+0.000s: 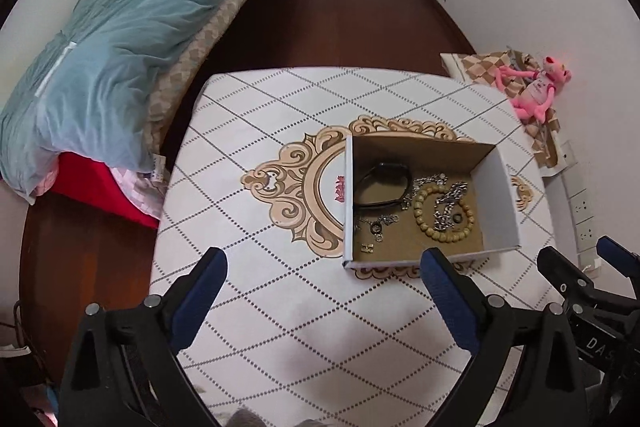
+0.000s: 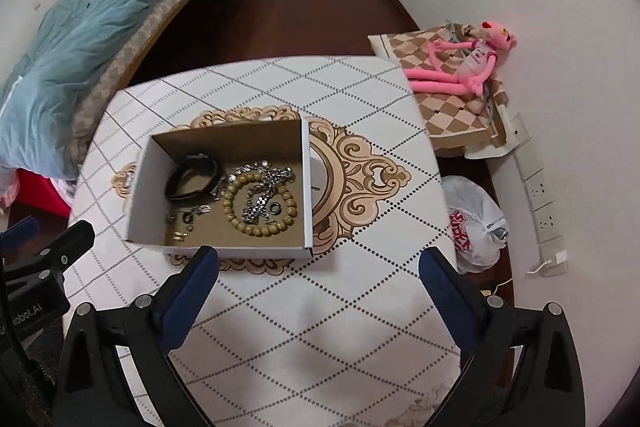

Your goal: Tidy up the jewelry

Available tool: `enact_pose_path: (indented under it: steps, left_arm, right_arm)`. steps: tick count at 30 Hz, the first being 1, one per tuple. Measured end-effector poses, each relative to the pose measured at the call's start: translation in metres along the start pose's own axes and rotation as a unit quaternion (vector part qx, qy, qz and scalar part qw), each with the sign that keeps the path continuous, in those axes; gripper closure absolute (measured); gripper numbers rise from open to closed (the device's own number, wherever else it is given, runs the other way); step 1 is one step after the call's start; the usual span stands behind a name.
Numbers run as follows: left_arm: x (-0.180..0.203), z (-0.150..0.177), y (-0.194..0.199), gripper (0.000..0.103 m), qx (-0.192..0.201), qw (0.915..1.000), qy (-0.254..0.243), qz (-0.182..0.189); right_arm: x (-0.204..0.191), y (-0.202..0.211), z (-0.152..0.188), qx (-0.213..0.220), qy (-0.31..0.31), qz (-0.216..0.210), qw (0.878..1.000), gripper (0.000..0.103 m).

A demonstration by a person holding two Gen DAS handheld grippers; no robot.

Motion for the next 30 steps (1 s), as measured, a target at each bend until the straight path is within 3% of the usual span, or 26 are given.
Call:
enact_pose_path:
  steps: [15, 30]
  left_arm:
    - [-0.007, 0.043, 0.137, 0.004, 0.092, 0.9957, -0.008, 0.009]
    - [-0.006, 0.070, 0.208, 0.004, 0.122, 0.9922, -0.004, 0.024]
  right_arm:
    - [0.001, 0.153, 0.049, 0.107, 0.000, 0.001, 0.994, 0.002]
    - [0.004, 0.256, 0.085, 0.178, 0.002, 0.015, 0.984, 0.000]
Point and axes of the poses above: each gripper's, at about its wrist camera, not at the fingertips, and y roughly against the way its jaws point, x to its right, z to its underside, the point moved 2 cm from there along -y, roughly the way its jaws point, and after that the axes turned 8 degrees about -x, right-handed, at the moved point
